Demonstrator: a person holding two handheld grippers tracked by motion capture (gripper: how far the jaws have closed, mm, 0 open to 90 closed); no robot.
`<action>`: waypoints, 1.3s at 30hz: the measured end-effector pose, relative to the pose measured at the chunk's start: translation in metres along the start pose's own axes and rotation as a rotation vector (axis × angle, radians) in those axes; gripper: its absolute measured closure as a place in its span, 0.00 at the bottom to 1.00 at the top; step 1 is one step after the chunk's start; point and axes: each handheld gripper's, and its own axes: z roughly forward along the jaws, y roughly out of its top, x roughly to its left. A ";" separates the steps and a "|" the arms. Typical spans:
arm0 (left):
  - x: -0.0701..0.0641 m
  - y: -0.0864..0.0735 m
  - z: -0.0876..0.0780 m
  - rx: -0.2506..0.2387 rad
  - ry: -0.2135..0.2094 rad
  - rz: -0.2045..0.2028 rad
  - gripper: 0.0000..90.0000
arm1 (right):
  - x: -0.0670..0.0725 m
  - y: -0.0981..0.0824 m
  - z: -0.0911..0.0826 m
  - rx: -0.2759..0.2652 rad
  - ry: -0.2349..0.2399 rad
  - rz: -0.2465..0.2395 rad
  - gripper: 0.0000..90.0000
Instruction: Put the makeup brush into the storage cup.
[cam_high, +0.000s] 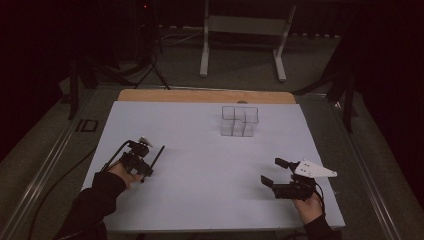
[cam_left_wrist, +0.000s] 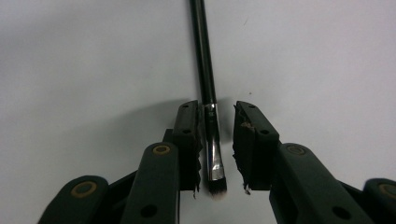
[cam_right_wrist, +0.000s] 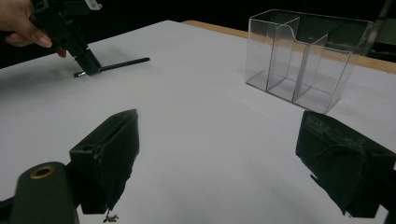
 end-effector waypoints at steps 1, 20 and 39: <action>0.000 0.000 0.000 -0.002 -0.002 -0.002 0.84 | 0.000 0.000 0.000 -0.001 0.000 -0.002 0.15; 0.003 0.001 -0.002 -0.005 -0.015 0.131 0.95 | -0.001 0.000 0.001 -0.001 -0.003 0.007 0.15; 0.007 -0.001 -0.047 -0.176 -0.022 0.131 0.95 | -0.002 0.000 0.000 -0.002 -0.010 0.015 0.15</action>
